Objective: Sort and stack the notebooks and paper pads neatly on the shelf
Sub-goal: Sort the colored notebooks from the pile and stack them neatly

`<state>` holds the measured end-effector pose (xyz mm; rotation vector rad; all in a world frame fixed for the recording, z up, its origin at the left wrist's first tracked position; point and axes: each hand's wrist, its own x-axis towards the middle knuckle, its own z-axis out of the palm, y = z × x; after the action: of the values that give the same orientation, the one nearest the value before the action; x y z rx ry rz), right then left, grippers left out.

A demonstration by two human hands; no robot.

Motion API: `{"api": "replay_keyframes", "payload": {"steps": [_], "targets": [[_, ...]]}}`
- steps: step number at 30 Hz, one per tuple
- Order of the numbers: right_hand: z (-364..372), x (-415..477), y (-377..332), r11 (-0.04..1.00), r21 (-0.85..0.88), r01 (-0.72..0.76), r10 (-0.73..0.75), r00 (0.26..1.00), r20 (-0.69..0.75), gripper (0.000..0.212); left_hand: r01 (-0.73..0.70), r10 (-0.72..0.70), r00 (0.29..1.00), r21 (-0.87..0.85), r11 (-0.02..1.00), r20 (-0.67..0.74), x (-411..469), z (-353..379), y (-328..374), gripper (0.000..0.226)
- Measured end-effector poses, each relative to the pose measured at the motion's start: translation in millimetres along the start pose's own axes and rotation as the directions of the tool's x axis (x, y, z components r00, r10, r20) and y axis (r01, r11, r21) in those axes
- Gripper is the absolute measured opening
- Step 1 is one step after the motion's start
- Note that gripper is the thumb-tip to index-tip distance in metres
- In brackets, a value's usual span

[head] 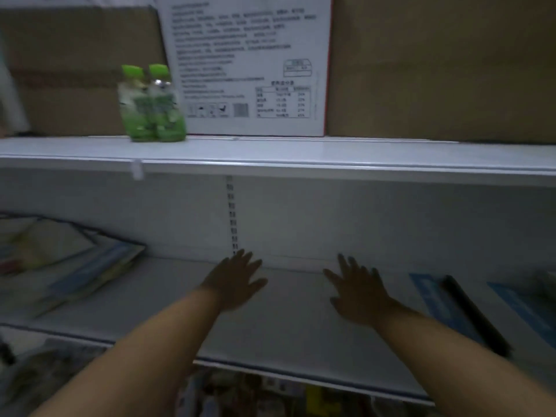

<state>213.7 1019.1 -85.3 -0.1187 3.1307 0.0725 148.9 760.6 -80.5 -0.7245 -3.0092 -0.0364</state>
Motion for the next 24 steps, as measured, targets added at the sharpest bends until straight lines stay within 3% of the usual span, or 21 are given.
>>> {"api": "replay_keyframes", "payload": {"steps": [4, 11, 17, 24], "targets": [[-6, 26, -134, 0.940, -0.039, 0.340, -0.341, 0.940, -0.028, 0.064, 0.179, -0.177, 0.984, 0.067, 0.982, -0.032, -63, -36, -101, 0.064], [-16, 45, -318, 0.771, 0.003, 0.637, -0.636, 0.770, 0.058, 0.062, 0.383, -0.383, 0.924, 0.063, 0.922, -0.019, -183, -46, -225, 0.061], [-23, 91, -425, 0.650, -0.020, 0.760, -0.756, 0.649, 0.086, 0.053, 0.563, -0.571, 0.821, -0.138, 0.815, -0.024, -225, -24, -307, 0.060], [-31, 185, -517, 0.626, 0.051, 0.778, -0.772, 0.628, -0.098, 0.042, 0.666, -0.670, 0.742, -0.145, 0.731, 0.033, -239, -25, -392, 0.060]]}}
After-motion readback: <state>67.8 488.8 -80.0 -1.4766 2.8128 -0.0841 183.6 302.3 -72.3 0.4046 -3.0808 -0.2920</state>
